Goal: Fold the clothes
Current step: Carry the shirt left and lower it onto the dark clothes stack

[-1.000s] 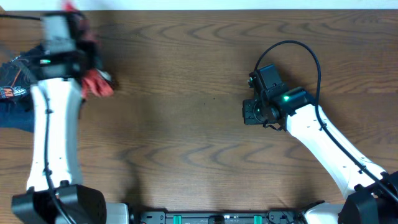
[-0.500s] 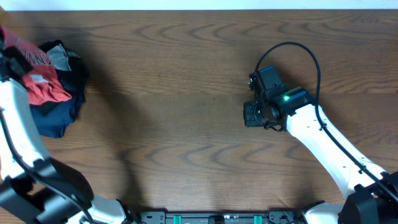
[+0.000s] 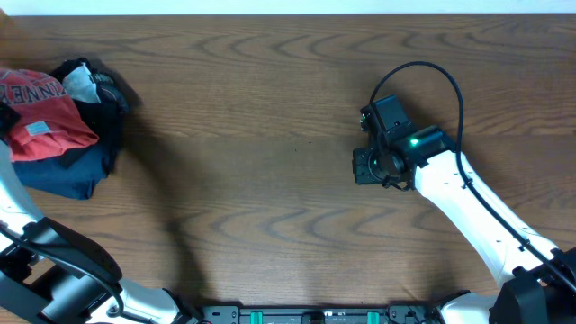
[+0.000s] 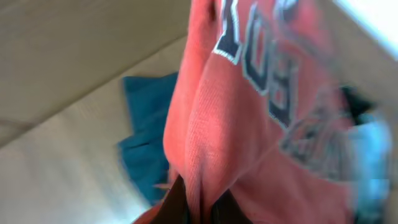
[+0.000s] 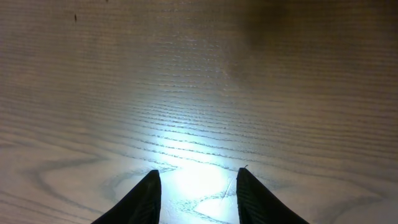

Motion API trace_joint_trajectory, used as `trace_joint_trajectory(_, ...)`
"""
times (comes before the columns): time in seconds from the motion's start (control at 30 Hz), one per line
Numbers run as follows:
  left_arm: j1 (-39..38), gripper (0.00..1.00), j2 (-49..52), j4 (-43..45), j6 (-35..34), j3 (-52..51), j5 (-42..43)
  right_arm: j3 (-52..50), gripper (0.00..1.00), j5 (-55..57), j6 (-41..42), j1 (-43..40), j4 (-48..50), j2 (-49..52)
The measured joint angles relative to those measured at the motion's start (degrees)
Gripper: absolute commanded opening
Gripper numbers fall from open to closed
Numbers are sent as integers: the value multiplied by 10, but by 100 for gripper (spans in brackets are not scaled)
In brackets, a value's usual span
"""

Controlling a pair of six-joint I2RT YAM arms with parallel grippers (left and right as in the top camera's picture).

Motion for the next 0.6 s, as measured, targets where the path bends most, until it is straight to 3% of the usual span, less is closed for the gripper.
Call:
trace_joint_trajectory(0.1,1,6,0,58,-36,0,101,0,38,0,0,0,0,0)
trace_joint_trajectory(0.23,-8,6,0,208,-125,-2,252,0,38,8,0,0,2,0)
trace_joint_trajectory(0.37,-31,6,0,314,-203,-2,332,0,39,10,0,0,2,0)
trace_joint_trajectory(0.6,-65,6,0,292,-251,-2,355,0,39,11,0,0,2,0)
